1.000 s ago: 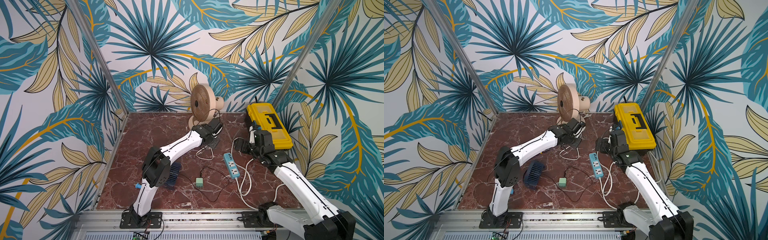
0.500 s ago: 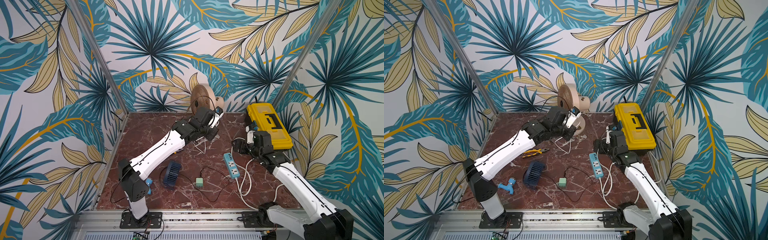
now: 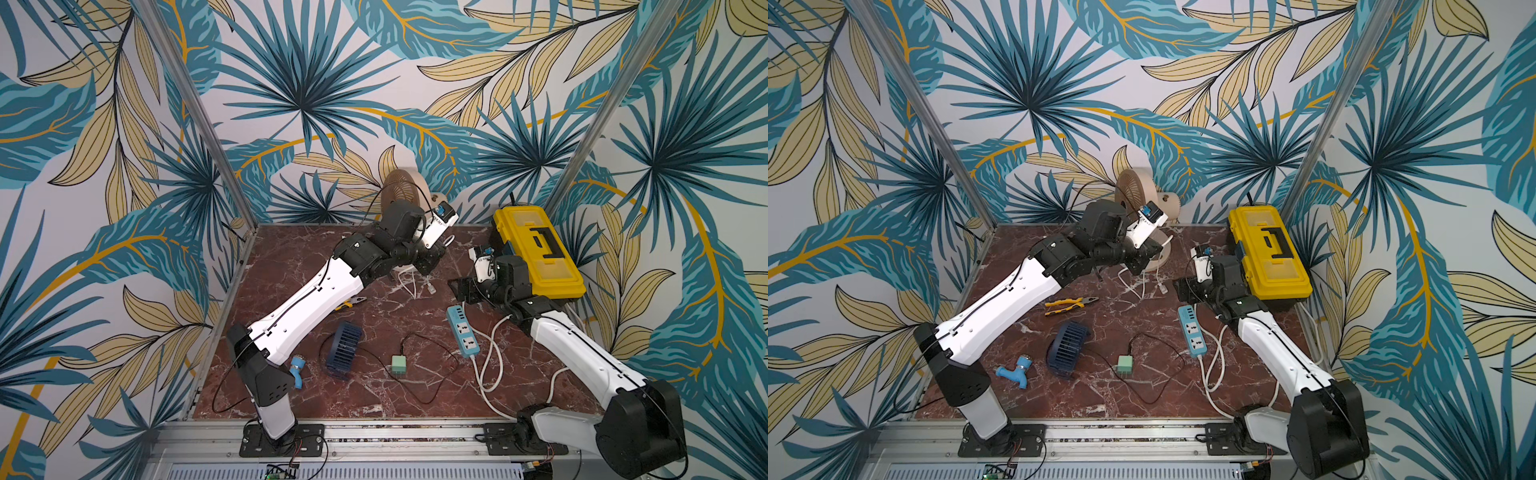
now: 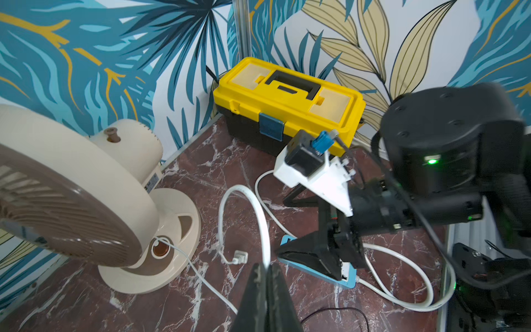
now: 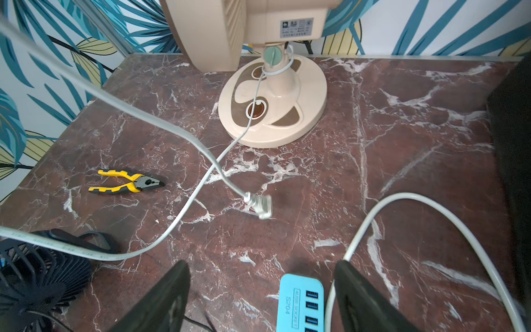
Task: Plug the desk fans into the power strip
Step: Pick up the plug from the center of the board.
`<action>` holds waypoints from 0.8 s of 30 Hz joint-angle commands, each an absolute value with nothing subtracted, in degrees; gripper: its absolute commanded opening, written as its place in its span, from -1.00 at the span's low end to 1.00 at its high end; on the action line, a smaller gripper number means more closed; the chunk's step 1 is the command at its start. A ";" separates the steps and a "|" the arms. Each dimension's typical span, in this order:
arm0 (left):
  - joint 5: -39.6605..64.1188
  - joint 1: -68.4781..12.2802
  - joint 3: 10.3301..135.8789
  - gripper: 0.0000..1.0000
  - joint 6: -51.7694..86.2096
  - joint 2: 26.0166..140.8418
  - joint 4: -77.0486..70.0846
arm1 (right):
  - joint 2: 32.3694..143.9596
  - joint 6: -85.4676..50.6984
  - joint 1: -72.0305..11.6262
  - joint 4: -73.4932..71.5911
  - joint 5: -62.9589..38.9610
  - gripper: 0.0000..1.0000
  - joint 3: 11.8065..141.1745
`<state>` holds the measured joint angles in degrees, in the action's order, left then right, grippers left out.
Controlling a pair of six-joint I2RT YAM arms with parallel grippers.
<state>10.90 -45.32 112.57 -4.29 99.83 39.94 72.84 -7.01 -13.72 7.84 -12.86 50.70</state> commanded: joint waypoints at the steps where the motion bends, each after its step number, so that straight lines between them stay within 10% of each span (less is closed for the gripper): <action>1: 15.23 -45.11 116.81 -1.00 -4.77 98.76 39.70 | 75.06 -4.44 -13.97 6.56 -15.42 0.62 51.68; 24: 19.70 -44.87 121.59 -1.00 -3.68 100.45 40.08 | 71.40 -6.30 -16.31 7.13 -13.75 0.48 47.43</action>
